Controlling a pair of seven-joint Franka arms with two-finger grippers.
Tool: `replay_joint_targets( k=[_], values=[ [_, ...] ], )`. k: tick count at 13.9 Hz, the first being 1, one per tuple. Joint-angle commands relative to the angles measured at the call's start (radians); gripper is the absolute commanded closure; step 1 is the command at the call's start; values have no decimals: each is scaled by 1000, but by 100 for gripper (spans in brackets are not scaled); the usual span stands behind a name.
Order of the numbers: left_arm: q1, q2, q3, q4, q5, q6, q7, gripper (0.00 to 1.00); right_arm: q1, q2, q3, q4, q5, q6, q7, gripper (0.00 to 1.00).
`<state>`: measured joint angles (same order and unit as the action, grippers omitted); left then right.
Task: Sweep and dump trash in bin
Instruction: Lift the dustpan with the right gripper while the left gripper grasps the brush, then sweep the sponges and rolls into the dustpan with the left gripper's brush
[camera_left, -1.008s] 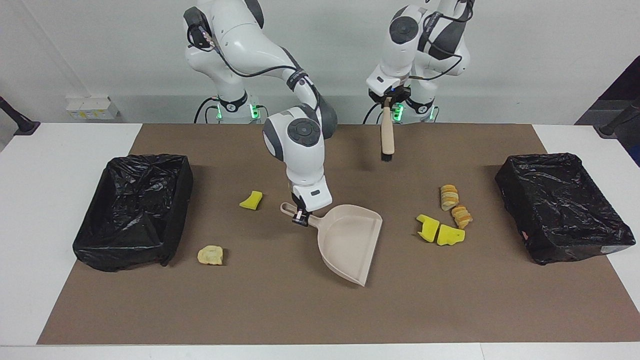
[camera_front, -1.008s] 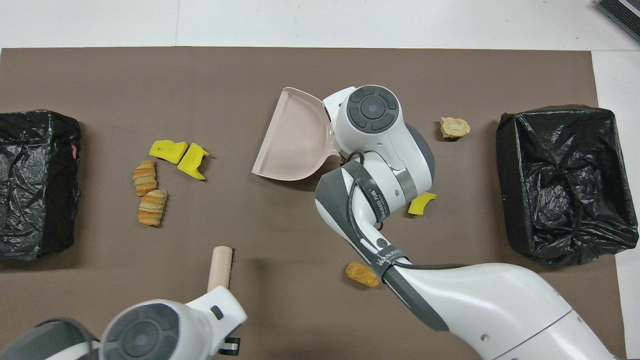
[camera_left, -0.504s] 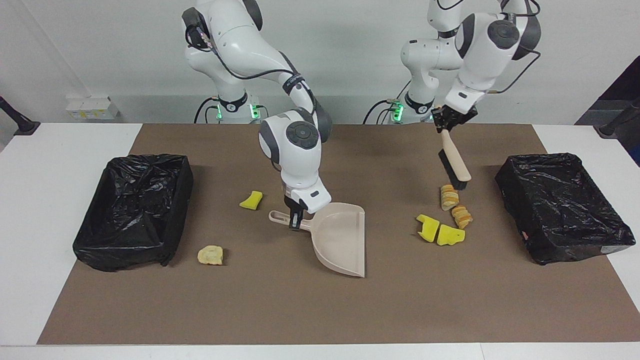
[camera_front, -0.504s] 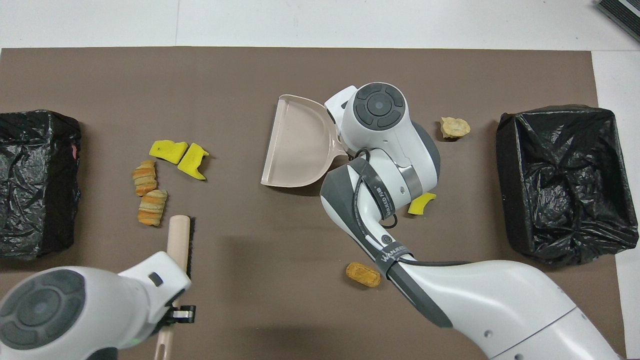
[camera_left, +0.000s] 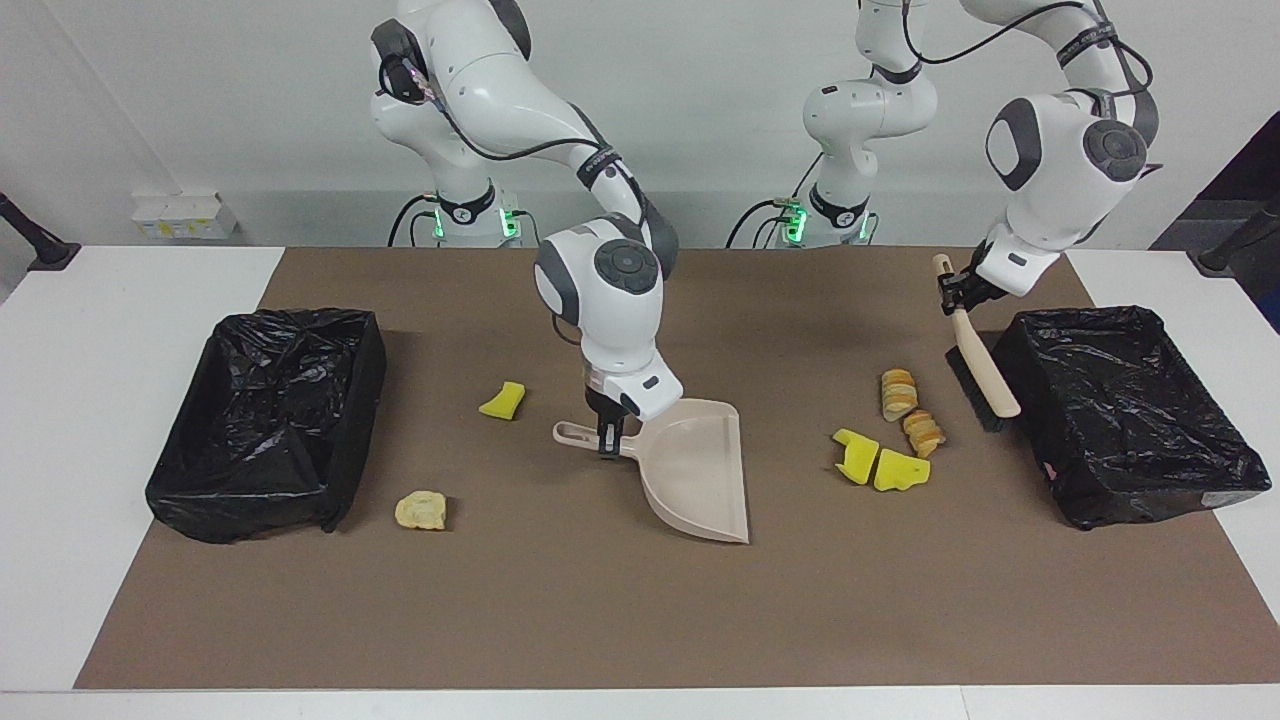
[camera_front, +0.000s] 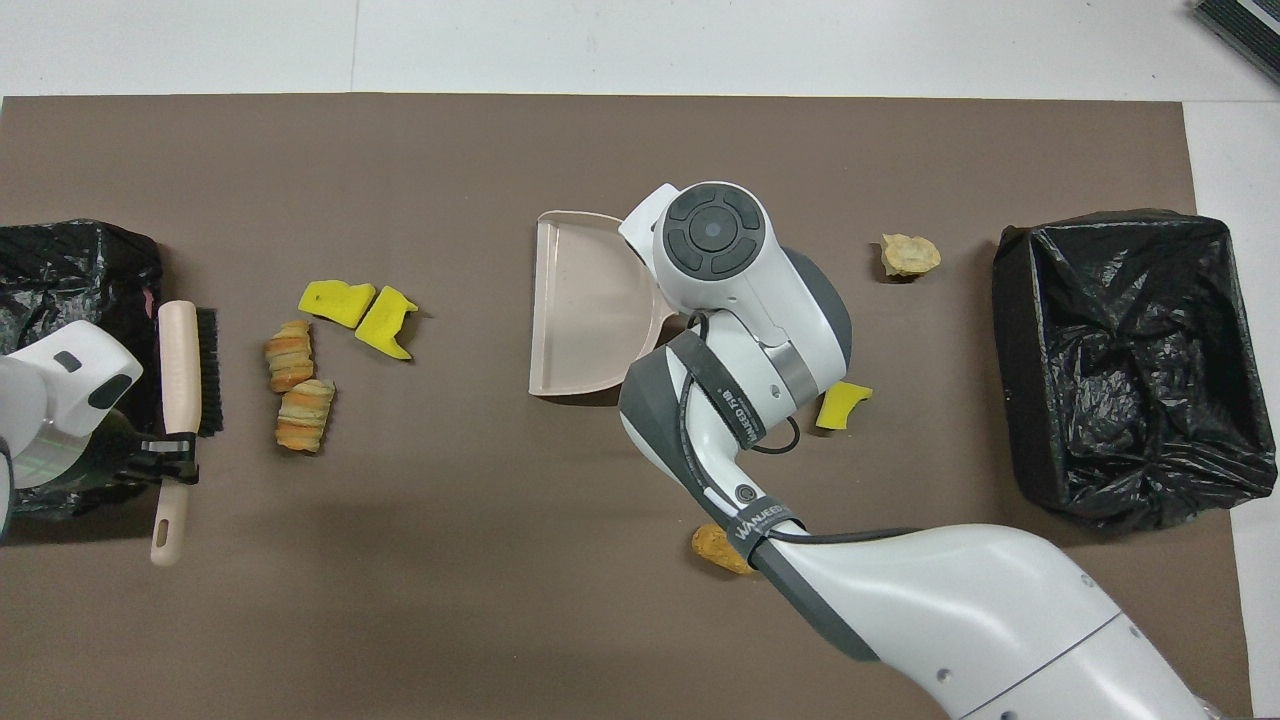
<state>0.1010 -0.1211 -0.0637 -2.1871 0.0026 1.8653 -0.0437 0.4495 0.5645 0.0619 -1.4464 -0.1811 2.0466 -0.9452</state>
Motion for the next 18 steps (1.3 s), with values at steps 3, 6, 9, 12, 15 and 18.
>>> replay_joint_targets(
  k=[3,6,9,12,15,18],
  values=[
    [-15,75,-18,-19,2,106,-91,100,1,22,13,37,-20,-8,-35,100],
    [-90,129,-19,-22,-35,165,-100,100,1,22,13,37,-18,-2,-35,100],
    [-183,133,-21,-19,-87,186,-100,100,0,22,13,35,-18,7,-41,100],
    [-295,135,-19,-16,-183,216,-111,100,0,22,13,32,-17,26,-46,100],
    [-383,135,-21,-11,-211,235,-125,100,17,18,13,24,-15,17,-61,100],
    [-452,135,-21,-3,-246,247,-125,100,31,0,13,-8,-17,13,-93,100]
  ],
)
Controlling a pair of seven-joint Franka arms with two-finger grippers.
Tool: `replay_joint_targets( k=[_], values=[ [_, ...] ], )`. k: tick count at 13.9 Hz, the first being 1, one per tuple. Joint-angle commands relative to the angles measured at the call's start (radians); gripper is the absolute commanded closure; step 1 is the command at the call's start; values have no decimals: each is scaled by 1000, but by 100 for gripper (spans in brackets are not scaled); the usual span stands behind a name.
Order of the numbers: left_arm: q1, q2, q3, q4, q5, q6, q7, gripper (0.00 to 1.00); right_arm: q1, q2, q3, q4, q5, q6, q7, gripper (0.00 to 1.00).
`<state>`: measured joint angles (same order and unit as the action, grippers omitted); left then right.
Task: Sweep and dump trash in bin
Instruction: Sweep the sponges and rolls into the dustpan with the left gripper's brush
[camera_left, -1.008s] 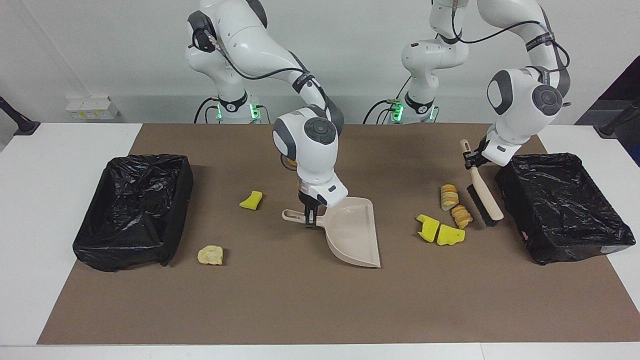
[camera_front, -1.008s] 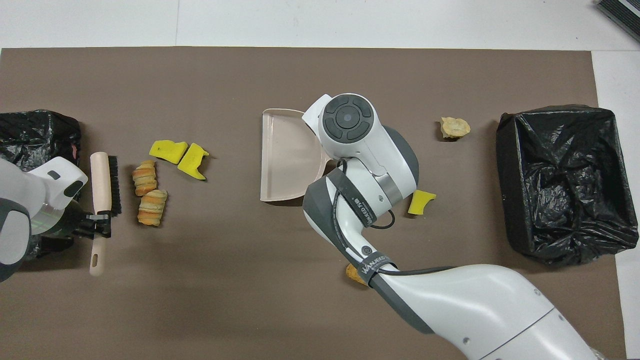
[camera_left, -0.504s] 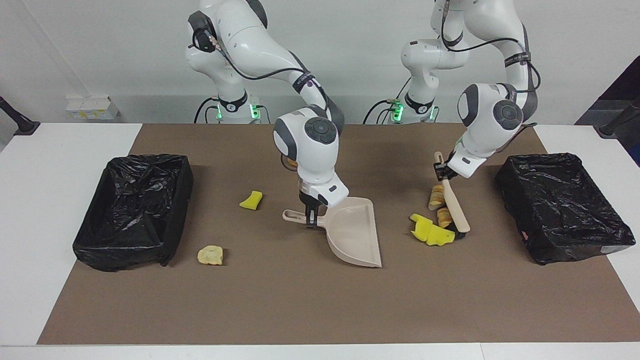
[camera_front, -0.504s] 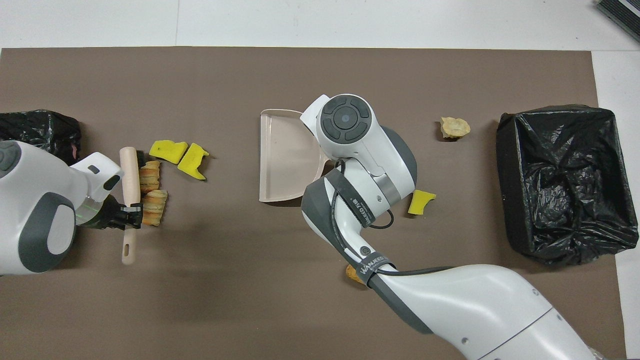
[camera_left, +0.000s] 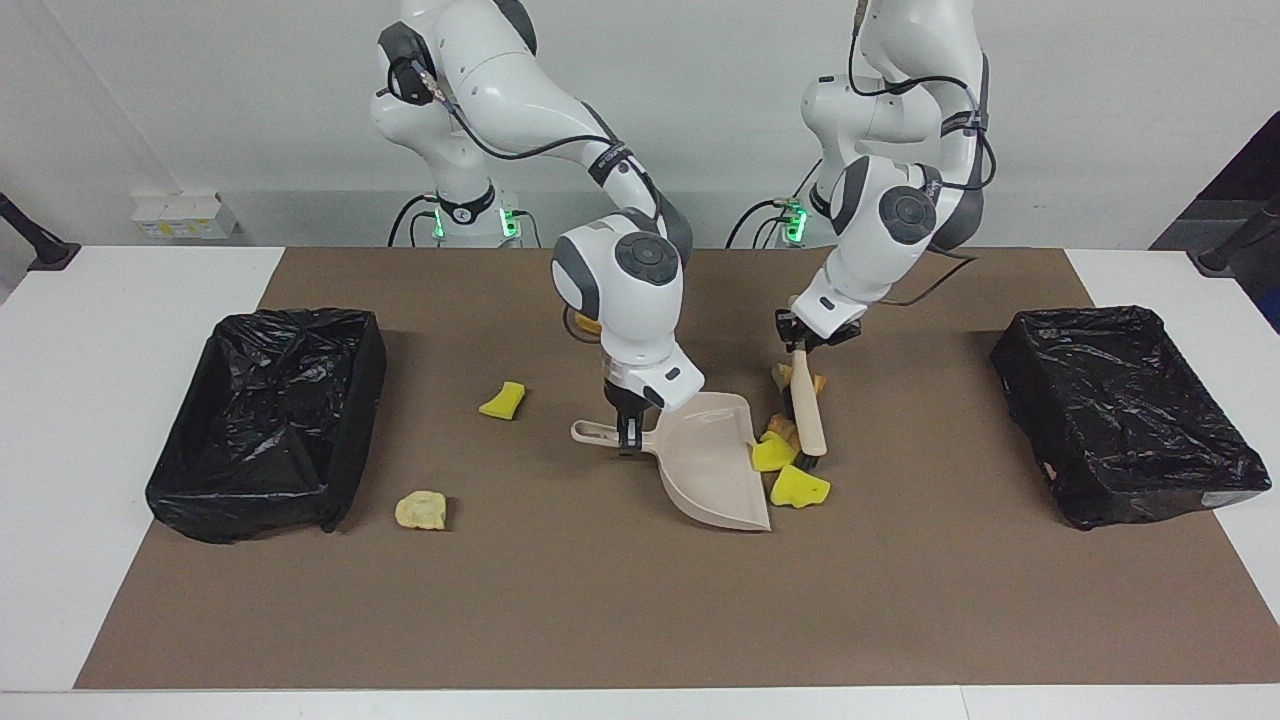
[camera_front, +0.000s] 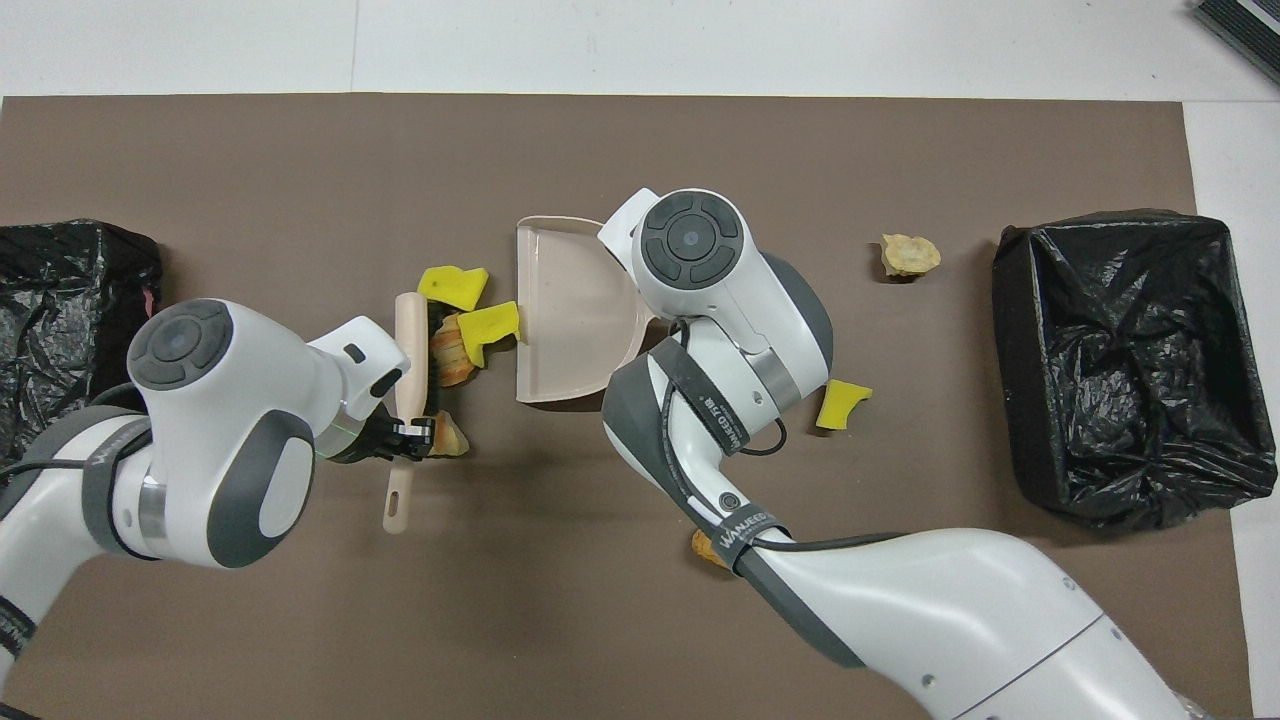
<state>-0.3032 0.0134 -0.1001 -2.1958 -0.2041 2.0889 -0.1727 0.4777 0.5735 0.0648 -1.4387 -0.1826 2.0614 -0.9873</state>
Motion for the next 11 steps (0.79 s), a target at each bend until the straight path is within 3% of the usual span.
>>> replay_joint_targets(
  k=[1,4,7,11],
  values=[
    [-59,2,16,13,-55,23,4,100,2,-9,10,-17,-15,3,-59,100],
    [-67,25,19,102,-61,-45,-5,100,2,-9,10,-17,-15,10,-60,100],
    [17,-36,40,156,-60,-220,-45,100,1,-7,10,-16,-15,11,-62,100],
    [113,-99,40,107,-58,-288,-291,100,-10,-7,10,-29,-6,36,-60,100]
  ],
)
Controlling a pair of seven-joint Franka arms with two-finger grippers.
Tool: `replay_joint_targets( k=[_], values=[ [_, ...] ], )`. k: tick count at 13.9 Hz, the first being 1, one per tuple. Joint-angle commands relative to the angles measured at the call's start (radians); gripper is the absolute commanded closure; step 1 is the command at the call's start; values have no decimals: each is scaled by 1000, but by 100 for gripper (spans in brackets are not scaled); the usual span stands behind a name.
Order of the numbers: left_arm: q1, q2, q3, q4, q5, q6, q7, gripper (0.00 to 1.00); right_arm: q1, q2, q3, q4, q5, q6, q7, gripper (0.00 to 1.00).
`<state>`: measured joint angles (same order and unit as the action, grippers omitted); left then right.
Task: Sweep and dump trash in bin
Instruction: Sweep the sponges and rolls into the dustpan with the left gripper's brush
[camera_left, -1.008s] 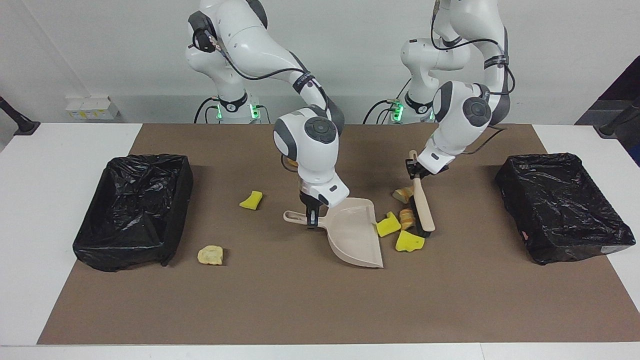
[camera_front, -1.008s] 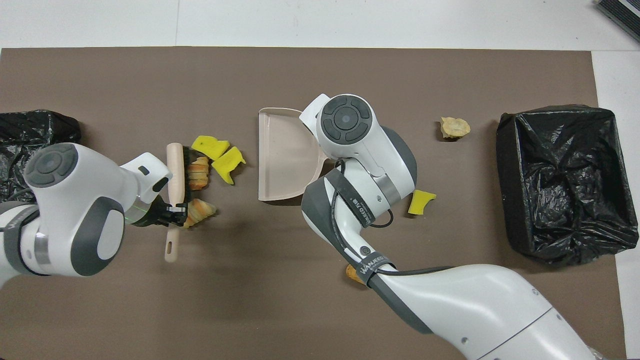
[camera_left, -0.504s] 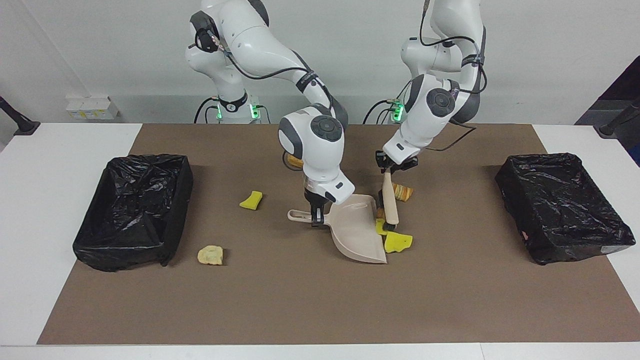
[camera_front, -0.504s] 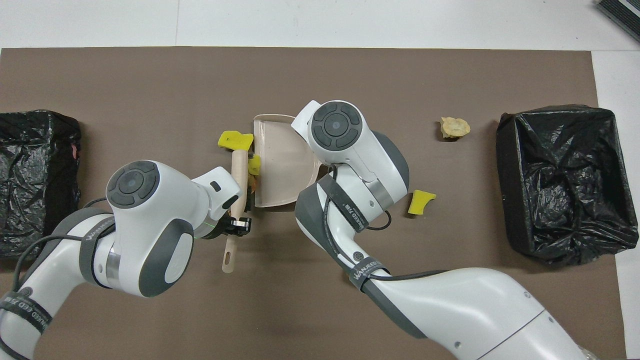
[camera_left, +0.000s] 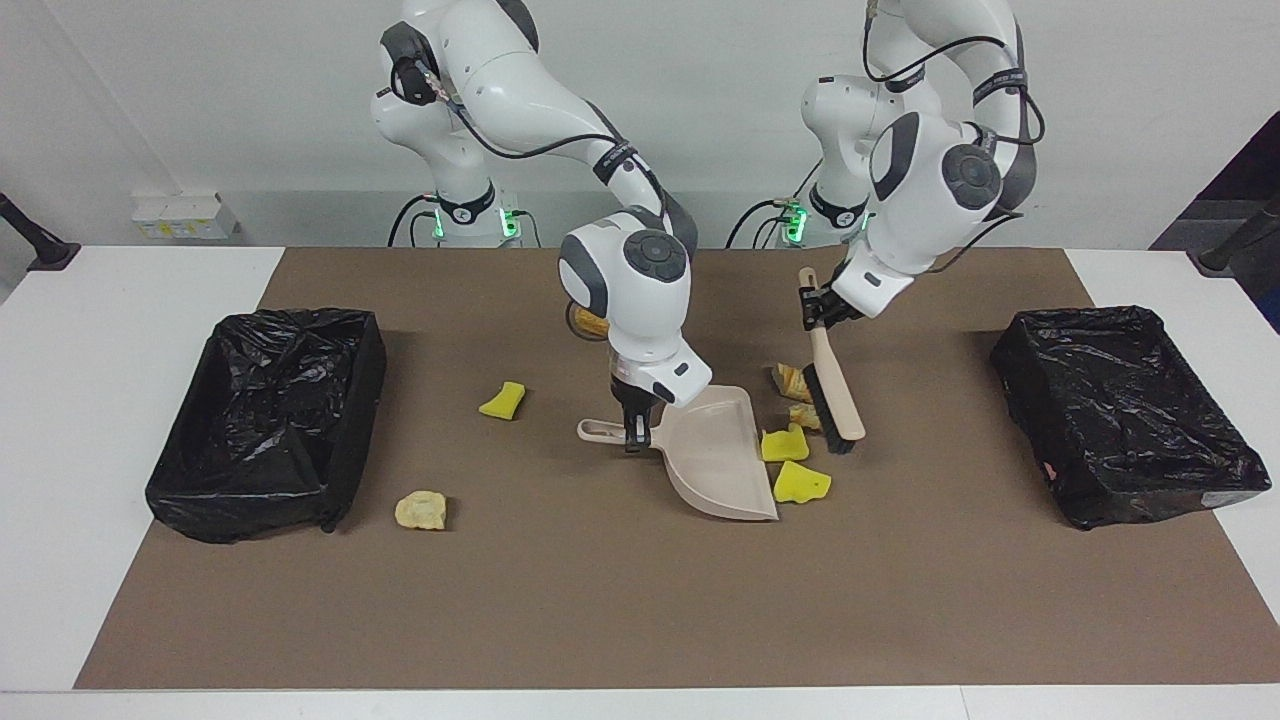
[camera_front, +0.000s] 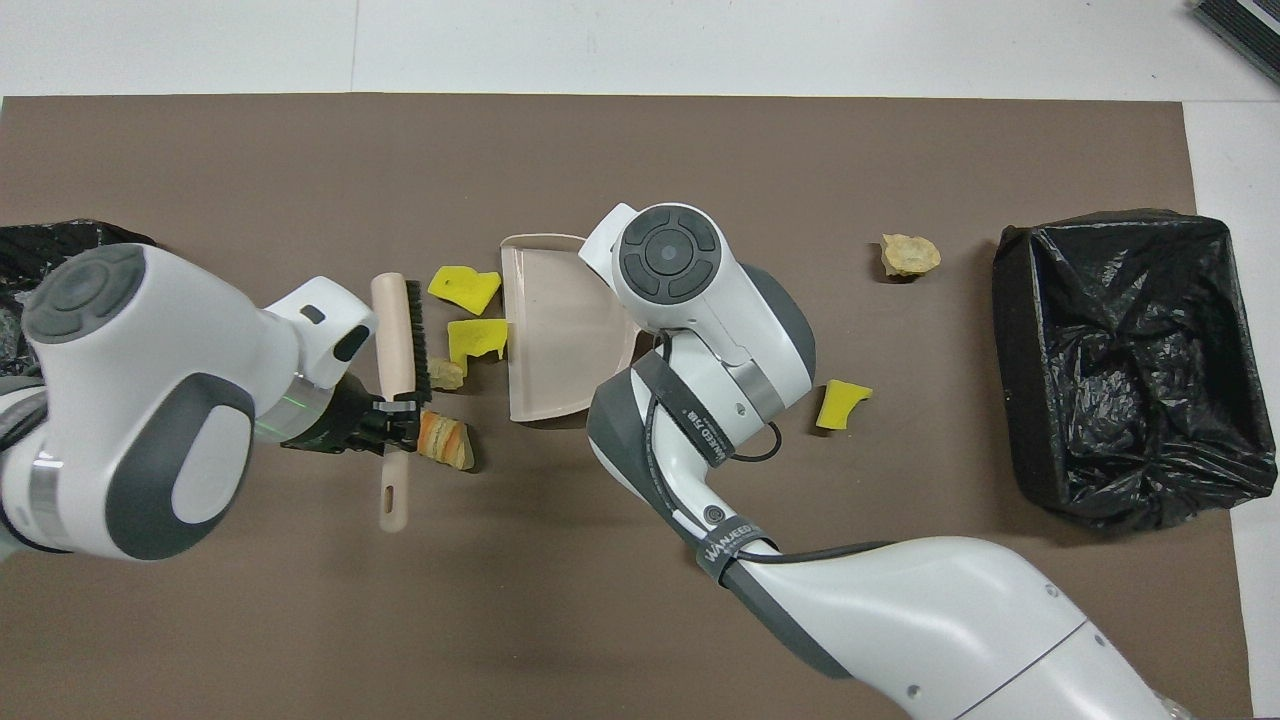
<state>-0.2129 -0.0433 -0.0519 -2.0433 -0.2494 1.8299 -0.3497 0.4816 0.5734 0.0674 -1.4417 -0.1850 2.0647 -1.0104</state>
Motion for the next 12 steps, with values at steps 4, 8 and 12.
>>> replay_joint_targets(
  k=[4,8,12],
  values=[
    [20,-171,-9,-233,-13,-12,-441,100,-35,-7,9,-35,5,34,-25,100],
    [-49,-179,-17,-337,-13,89,-503,100,-40,-1,9,-52,35,12,5,100],
    [-129,-104,-19,-334,-13,216,-442,100,-38,-1,9,-48,33,14,7,100]
  ],
)
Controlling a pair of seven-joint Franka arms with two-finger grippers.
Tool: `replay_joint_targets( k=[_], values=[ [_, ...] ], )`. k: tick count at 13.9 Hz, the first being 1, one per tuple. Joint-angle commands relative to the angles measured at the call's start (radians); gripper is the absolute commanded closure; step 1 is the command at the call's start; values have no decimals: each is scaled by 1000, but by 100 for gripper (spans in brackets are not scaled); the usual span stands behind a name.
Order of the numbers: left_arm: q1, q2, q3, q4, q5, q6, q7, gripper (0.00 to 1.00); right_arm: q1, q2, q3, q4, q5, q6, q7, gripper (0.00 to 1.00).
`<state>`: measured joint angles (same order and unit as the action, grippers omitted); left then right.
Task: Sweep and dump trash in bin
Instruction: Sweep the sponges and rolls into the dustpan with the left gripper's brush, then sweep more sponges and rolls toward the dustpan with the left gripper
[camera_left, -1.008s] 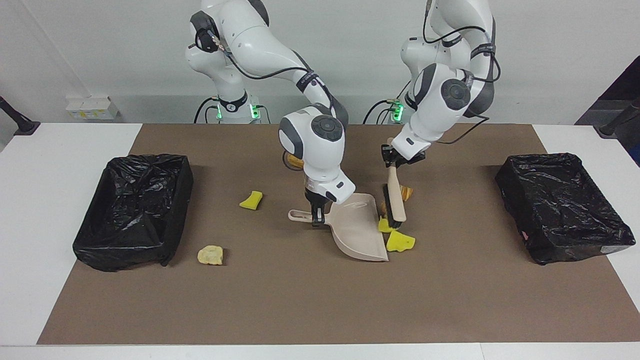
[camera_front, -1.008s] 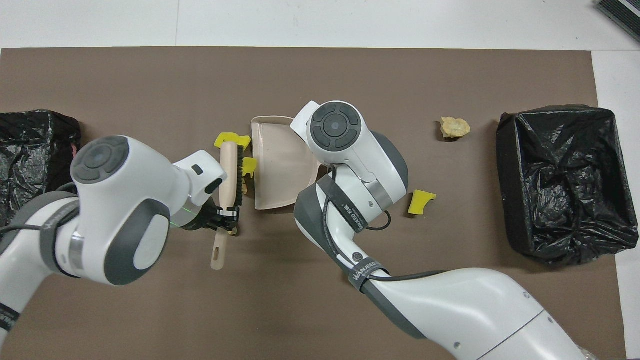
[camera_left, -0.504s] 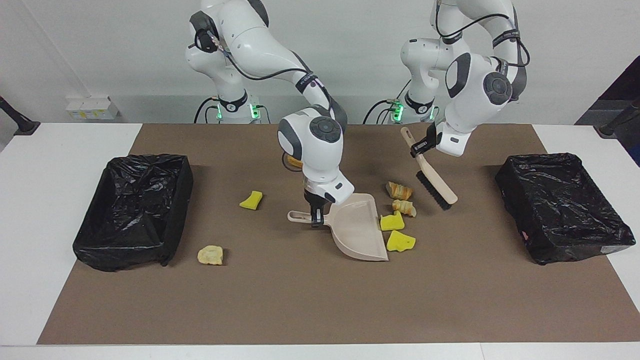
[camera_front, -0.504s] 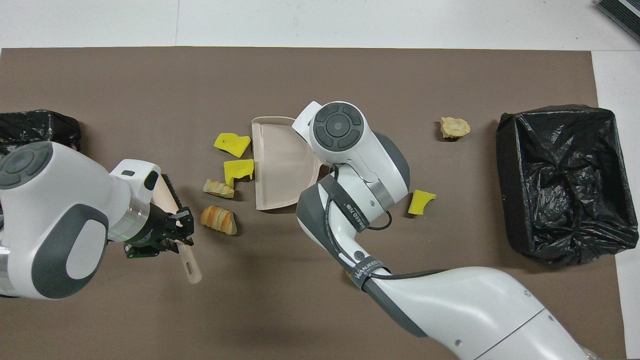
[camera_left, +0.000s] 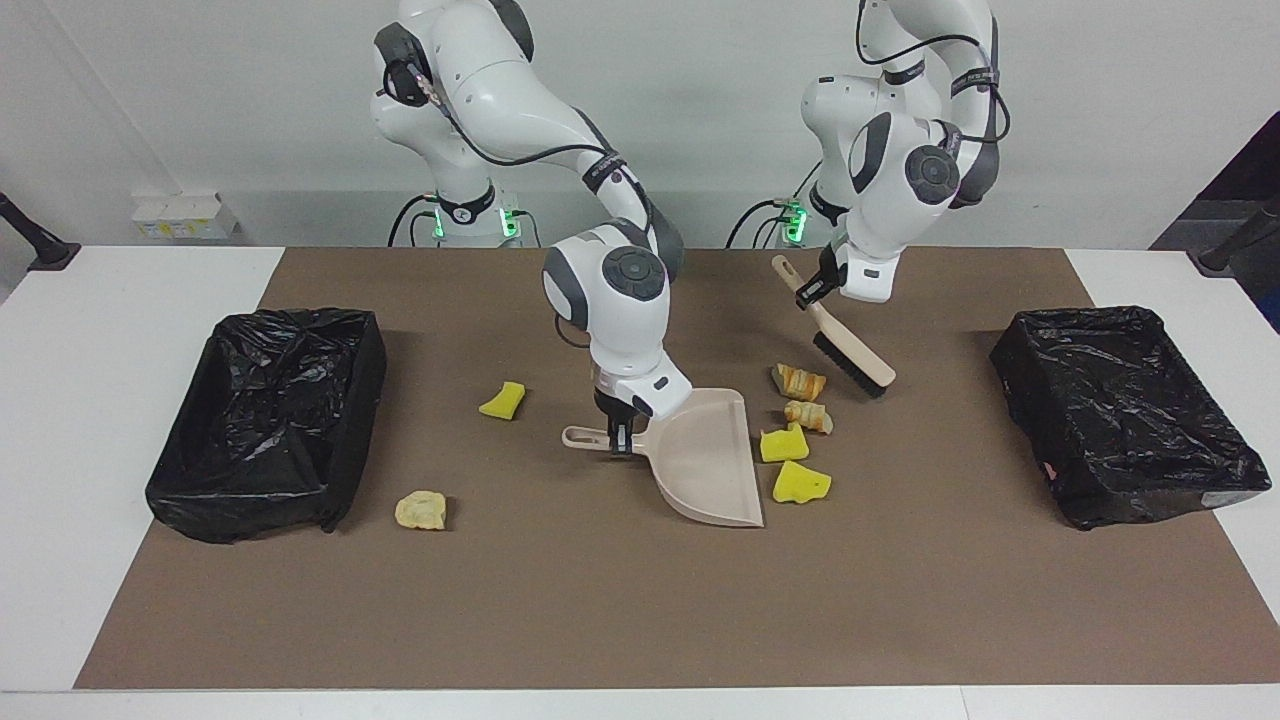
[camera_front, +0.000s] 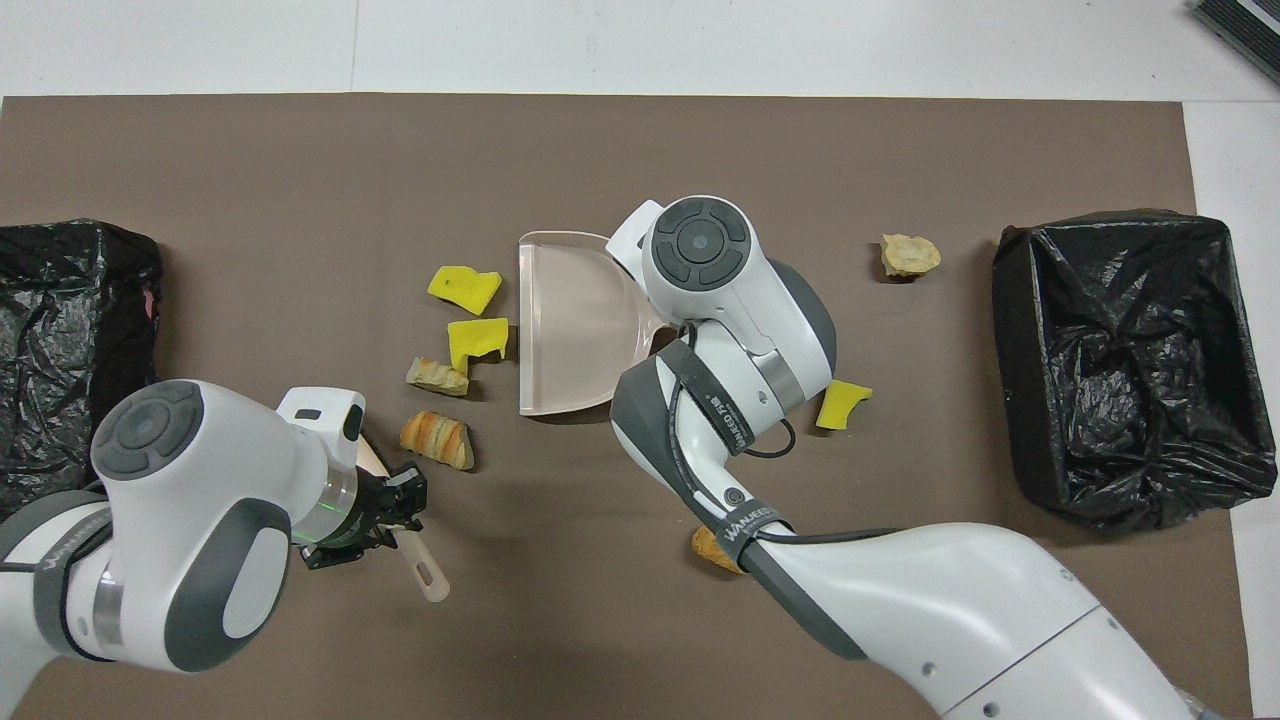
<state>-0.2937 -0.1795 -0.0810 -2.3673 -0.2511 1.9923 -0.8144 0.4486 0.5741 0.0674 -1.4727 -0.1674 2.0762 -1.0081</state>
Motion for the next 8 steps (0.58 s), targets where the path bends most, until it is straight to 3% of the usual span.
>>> replay_joint_targets(
  k=[1,8],
  values=[
    [-53,56,7,-7,-13,94,24,100,-5,-2,9,-17,17,5,6,100],
    [-85,238,7,170,-46,201,188,100,-5,-2,9,-17,17,12,8,100]
  ],
)
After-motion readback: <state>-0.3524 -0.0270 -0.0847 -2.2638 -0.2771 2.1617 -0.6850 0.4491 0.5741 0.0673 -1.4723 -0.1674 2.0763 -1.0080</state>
